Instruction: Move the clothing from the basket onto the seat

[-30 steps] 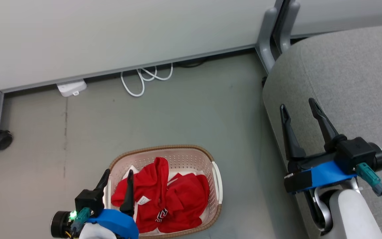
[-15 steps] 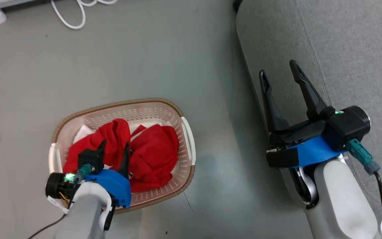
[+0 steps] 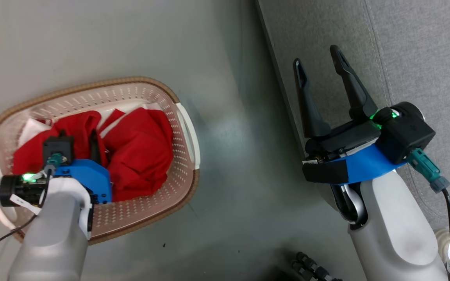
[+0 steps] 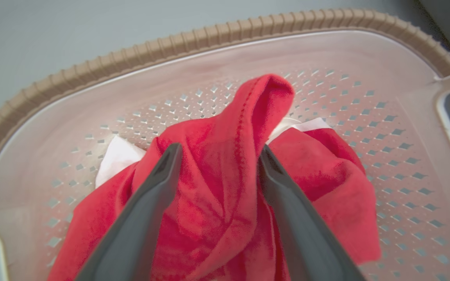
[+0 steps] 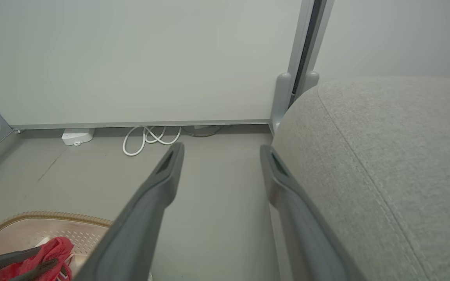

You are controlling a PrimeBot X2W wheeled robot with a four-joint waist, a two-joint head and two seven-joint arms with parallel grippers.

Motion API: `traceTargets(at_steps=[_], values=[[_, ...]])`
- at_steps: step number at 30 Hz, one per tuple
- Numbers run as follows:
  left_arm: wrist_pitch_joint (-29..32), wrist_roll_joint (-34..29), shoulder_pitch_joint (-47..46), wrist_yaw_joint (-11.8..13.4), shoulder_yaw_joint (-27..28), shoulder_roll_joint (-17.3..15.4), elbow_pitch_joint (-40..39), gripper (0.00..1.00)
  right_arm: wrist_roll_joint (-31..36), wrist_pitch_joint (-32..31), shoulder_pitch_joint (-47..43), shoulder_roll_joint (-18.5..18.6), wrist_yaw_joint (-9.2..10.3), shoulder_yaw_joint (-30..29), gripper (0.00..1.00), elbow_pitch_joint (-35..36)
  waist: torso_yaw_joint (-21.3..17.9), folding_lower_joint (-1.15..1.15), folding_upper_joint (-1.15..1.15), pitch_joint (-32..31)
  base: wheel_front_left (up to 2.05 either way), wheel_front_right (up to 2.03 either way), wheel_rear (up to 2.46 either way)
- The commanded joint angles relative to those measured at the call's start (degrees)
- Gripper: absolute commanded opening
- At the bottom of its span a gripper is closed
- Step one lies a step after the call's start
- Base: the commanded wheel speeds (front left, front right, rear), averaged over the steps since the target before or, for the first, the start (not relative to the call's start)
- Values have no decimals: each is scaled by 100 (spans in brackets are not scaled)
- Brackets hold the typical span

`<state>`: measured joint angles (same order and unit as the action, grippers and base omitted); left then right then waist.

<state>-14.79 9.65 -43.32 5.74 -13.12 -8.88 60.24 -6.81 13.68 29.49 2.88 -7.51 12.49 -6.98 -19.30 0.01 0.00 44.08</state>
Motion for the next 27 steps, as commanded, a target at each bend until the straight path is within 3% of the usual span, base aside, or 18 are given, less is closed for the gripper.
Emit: traceTargets(at_steps=[1,5,15,16,17,18,19,27], values=[[-8,20,-127,133,54,-93,126,100,-56,64,136,2,4,54,100,-18,-150,-1,0,231,0,0,0],[84,58,-277,330,89,-135,410,100,-149,104,204,2,4,142,100,-71,-196,-1,0,372,0,0,0],[323,165,-395,418,85,-170,944,100,-278,148,255,2,4,249,100,-183,-253,-1,0,534,0,0,0],[338,185,-408,412,88,-162,967,79,-281,151,253,2,4,250,100,-192,-253,-1,0,537,0,0,0],[336,189,-426,407,83,-158,987,43,-284,153,256,2,4,251,100,-202,-253,-1,0,539,0,0,0],[331,193,-440,401,70,-154,1002,15,-283,155,263,2,4,251,100,-212,-254,-1,0,538,0,0,0],[329,196,-447,396,55,-147,1017,0,-280,156,274,2,4,252,100,-223,-253,-1,0,534,0,0,0],[351,239,-485,340,-29,-59,1103,0,-246,158,291,2,4,237,100,-216,-203,-1,0,476,0,0,0]])
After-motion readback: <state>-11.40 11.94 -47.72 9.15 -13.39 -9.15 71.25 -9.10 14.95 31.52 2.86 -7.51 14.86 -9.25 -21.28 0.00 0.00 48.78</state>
